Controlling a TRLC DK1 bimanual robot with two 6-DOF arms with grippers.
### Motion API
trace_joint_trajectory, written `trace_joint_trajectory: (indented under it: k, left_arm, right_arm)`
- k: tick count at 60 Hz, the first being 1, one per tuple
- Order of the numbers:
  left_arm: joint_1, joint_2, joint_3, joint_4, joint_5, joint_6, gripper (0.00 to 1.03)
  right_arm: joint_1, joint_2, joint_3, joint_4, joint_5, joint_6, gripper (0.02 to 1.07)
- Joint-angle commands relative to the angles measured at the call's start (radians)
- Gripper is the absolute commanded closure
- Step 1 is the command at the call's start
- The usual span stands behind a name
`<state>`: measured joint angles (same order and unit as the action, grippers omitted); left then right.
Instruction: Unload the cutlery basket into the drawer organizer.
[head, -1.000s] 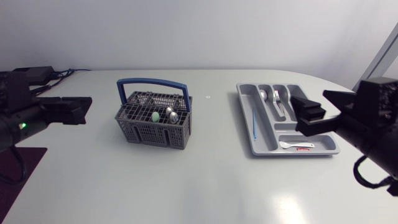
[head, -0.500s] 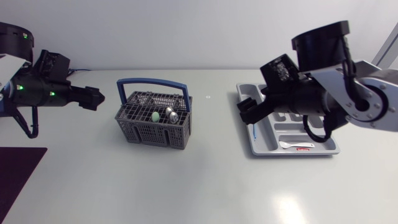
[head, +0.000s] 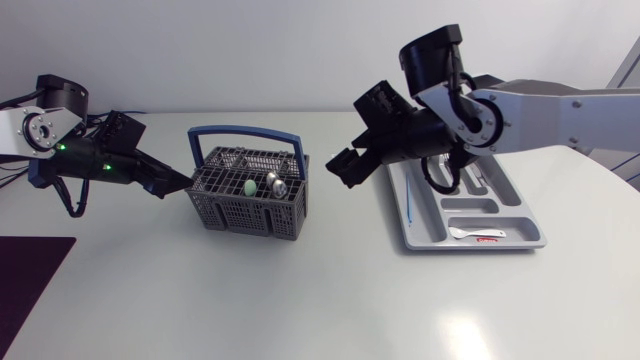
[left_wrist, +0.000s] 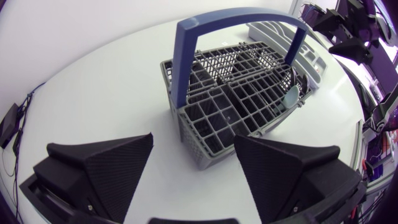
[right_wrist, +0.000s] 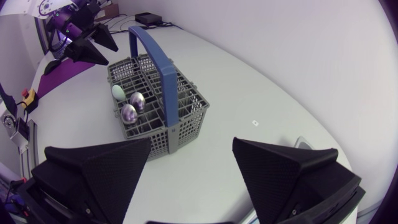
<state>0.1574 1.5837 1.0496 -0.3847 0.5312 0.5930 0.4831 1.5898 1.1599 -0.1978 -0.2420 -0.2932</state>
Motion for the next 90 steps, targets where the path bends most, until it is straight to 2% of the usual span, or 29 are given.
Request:
trace_joint_trajectory:
  k: [1, 12, 21, 23, 25, 28, 34, 40, 45, 53, 79, 90]
  left_arm:
    - [0.014, 0.035, 0.038, -0.013, 0.039, 0.064, 0.16]
    - [0.014, 0.078, 0.050, -0.025, 0.095, 0.087, 0.21]
    - [0.005, 0.111, 0.063, -0.037, 0.110, 0.103, 0.21]
    - [0.002, 0.121, 0.066, -0.037, 0.115, 0.103, 0.24]
    - [-0.002, 0.133, 0.072, -0.040, 0.121, 0.105, 0.27]
    - [-0.009, 0.148, 0.076, -0.046, 0.135, 0.108, 0.27]
    - [-0.022, 0.171, 0.092, -0.082, 0.181, 0.128, 0.42]
    - [-0.032, 0.199, 0.118, -0.132, 0.216, 0.145, 0.58]
    - [-0.044, 0.210, 0.124, -0.184, 0.227, 0.180, 0.61]
    - [-0.064, 0.148, 0.086, -0.253, 0.240, 0.231, 0.61]
    - [-0.105, -0.189, -0.191, -0.263, 0.240, 0.232, 0.61]
    - [-0.134, -0.258, -0.286, -0.263, 0.240, 0.237, 0.61]
  right_arm:
    - [0.028, 0.068, 0.063, 0.015, -0.020, -0.024, 0.13]
    - [0.071, 0.179, 0.167, 0.020, -0.037, -0.043, 0.16]
    - [0.095, 0.246, 0.228, 0.032, -0.028, -0.037, 0.16]
    - [0.101, 0.262, 0.241, 0.032, -0.006, -0.038, 0.17]
    - [0.111, 0.276, 0.247, 0.043, 0.023, -0.043, 0.22]
    - [0.117, 0.291, 0.251, 0.066, 0.046, -0.044, 0.35]
    - [0.118, 0.311, 0.251, 0.106, 0.073, -0.044, 0.68]
    - [0.118, 0.314, 0.247, 0.112, 0.087, -0.047, 0.73]
    - [0.117, 0.302, 0.236, 0.112, 0.089, -0.052, 0.77]
    - [0.114, 0.249, 0.185, 0.103, 0.086, -0.078, 0.78]
    - [0.106, -0.010, -0.135, 0.107, 0.073, -0.126, 0.78]
    - [0.095, -0.057, -0.175, 0.109, 0.081, -0.129, 0.78]
